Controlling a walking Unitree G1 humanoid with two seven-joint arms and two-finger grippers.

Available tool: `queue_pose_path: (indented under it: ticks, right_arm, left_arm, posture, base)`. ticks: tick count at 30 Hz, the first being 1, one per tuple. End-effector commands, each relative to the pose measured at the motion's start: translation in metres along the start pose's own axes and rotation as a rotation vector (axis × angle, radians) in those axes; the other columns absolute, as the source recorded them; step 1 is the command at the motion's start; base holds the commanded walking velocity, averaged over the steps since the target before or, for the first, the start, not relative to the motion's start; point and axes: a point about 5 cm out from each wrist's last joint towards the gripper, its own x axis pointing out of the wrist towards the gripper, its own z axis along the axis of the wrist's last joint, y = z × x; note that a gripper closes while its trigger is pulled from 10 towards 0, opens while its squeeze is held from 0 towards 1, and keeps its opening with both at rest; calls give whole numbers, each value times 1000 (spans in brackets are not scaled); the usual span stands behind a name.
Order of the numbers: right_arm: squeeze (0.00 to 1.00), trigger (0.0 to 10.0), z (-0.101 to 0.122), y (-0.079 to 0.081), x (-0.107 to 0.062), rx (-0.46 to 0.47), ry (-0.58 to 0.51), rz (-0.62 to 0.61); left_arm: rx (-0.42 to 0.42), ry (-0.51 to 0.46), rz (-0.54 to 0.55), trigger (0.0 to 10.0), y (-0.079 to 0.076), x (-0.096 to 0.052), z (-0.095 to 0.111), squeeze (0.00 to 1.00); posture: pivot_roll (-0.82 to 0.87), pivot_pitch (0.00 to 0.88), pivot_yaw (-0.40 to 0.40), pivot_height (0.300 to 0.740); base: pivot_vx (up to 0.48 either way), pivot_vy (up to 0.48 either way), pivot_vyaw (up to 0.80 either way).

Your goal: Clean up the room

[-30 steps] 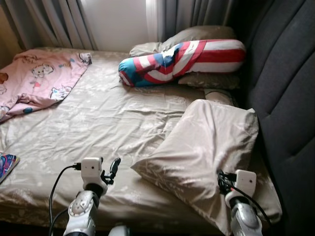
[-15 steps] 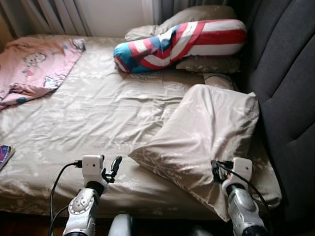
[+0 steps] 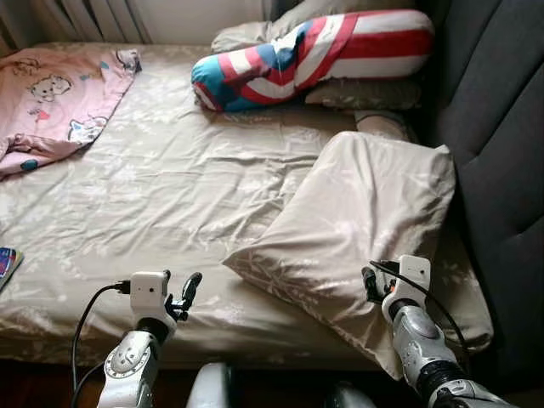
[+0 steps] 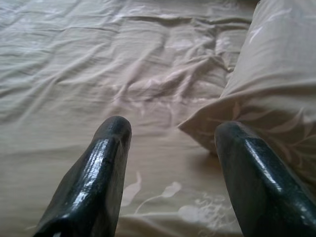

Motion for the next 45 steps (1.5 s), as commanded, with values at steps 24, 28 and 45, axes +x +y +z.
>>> queue_pose_path:
  ticks: [24, 28, 45]
  right_arm:
    - [0, 10000, -38, -35, -17, 227, 75, -259]
    - [0, 10000, -50, -27, -20, 218, 114, -220]
    - [0, 0, -90, 3, -31, 270, 327, -61]
  left_arm:
    - [16, 89, -48, 10000, -2, -24, 0, 0]
    - [12, 101, -50, 10000, -4, -25, -2, 0]
    - [24, 117, -54, 10000, 0, -35, -3, 0]
  posture:
    - [83, 272, 62, 661]
    - [84, 268, 55, 661]
    - [99, 286, 69, 661]
  base:
    - [0, 0, 0]
    - [0, 0, 0]
    - [0, 0, 0]
